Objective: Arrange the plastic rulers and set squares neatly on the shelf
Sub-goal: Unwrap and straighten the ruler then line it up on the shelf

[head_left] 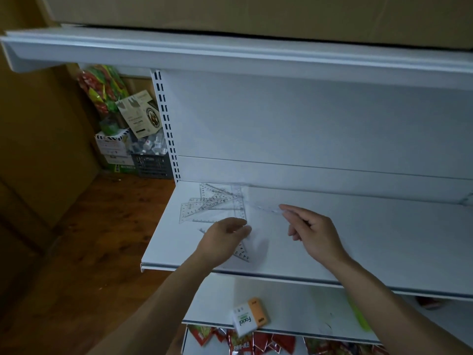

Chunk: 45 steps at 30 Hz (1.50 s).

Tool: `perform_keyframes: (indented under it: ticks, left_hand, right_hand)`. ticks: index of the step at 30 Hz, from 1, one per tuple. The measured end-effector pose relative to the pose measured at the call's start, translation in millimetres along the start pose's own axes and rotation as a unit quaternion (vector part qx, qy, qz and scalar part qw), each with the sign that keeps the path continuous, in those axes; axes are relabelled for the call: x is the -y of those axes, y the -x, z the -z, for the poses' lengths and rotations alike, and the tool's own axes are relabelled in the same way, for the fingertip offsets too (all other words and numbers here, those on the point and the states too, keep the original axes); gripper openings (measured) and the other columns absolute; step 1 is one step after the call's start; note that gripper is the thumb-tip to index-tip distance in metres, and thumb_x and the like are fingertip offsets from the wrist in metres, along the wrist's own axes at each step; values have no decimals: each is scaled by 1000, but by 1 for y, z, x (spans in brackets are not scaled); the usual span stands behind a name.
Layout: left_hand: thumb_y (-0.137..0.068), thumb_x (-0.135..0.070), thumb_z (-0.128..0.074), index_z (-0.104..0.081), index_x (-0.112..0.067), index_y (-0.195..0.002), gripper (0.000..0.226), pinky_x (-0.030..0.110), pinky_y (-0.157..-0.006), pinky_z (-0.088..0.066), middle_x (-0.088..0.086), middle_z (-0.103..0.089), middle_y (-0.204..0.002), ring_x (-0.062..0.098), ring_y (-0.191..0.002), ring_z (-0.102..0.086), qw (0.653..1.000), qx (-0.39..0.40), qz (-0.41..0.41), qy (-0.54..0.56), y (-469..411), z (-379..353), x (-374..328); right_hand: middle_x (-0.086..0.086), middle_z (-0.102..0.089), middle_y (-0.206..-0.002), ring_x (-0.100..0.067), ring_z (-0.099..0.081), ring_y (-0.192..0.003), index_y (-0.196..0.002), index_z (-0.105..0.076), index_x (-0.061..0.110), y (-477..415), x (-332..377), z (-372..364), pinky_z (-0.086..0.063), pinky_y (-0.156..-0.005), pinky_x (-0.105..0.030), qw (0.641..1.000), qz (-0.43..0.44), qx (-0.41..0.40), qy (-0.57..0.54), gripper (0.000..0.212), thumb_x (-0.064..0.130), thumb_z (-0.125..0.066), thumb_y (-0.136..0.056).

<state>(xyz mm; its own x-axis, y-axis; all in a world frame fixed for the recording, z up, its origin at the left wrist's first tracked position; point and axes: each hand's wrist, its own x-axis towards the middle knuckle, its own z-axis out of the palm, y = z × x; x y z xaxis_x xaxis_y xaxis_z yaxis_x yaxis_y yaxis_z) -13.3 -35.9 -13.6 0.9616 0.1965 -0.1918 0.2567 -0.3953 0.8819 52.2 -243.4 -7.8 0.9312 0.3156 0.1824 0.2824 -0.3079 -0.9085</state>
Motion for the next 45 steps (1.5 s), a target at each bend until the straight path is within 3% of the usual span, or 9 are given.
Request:
perform_keyframes:
  ticks: [5,9,14,20,23,28,33,38,45]
  left_hand:
    - [-96,-39,-51,-56,-22,-114,24,26,-84,-53,0,-67,-114,15,-100,-67,939,47,107,323,0,-1,-16]
    - [-97,-32,-52,-56,-21,-109,17,30,-89,-50,2,-63,-117,19,-109,-63,893,20,111,436,-10,-4,-19]
    - [-95,-16,-57,-50,-10,-129,36,32,-94,-50,5,-66,-121,19,-107,-65,840,-40,97,533,-16,-1,-15]
    - [-95,-10,-57,-56,-14,-124,29,31,-93,-52,1,-71,-113,13,-102,-68,874,-44,58,481,-13,-5,-12]
    - [-93,-7,-58,-60,-8,-116,23,26,-83,-54,5,-72,-109,16,-100,-69,899,-36,45,434,-8,-22,-17]
    - [-92,-3,-59,-65,-9,-102,13,32,-88,-53,8,-72,-105,21,-100,-67,924,-23,17,382,-3,-64,-48]
    - [-91,-2,-60,-68,-13,-96,14,31,-82,-52,5,-74,-96,21,-95,-68,942,11,-8,336,1,-140,-86]
    - [-92,-4,-58,-68,-12,-98,15,32,-86,-52,9,-72,-101,19,-95,-68,944,67,-32,322,20,-235,-140]
    - [-88,-10,-64,-69,-12,-100,13,35,-88,-54,11,-72,-105,20,-99,-68,938,138,-39,315,47,-367,-199]
  right_hand:
    - [3,-72,-86,-16,-67,-80,-94,-73,25,6,11,-6,-55,-73,-26,997,-22,21,-64,12,18,-68,-85]
    - [0,-71,-81,-11,-65,-73,-88,-74,16,14,13,-8,-52,-71,-22,996,-38,24,-75,9,10,-67,-85]
    - [-13,-70,-83,-13,-63,-66,-89,-73,20,28,9,0,-50,-66,-18,993,-68,-5,-98,21,1,-66,-84]
    - [-4,-72,-82,-12,-64,-66,-113,-60,28,37,-8,24,-50,-65,-19,984,-124,-86,-90,36,5,-64,-87]
    - [-5,-71,-81,-11,-63,-65,-108,-64,18,41,-16,39,-49,-63,-19,977,-148,-116,-101,28,2,-64,-85]
    - [-6,-69,-82,-9,-61,-62,-94,-66,17,55,-24,81,-48,-59,-15,972,-142,-156,-106,20,0,-65,-84]
    - [-5,-67,-78,-6,-59,-60,-91,-66,15,87,-40,157,-48,-57,-15,963,-133,-209,-105,18,-2,-64,-85]
    - [-2,-67,-76,-11,-61,-64,-91,-67,16,131,-68,251,-49,-61,-19,949,-136,-266,-104,17,0,-64,-86]
    - [1,-64,-76,-2,-61,-63,-95,-66,15,204,-105,372,-49,-60,-16,934,-122,-317,-109,15,2,-62,-89]
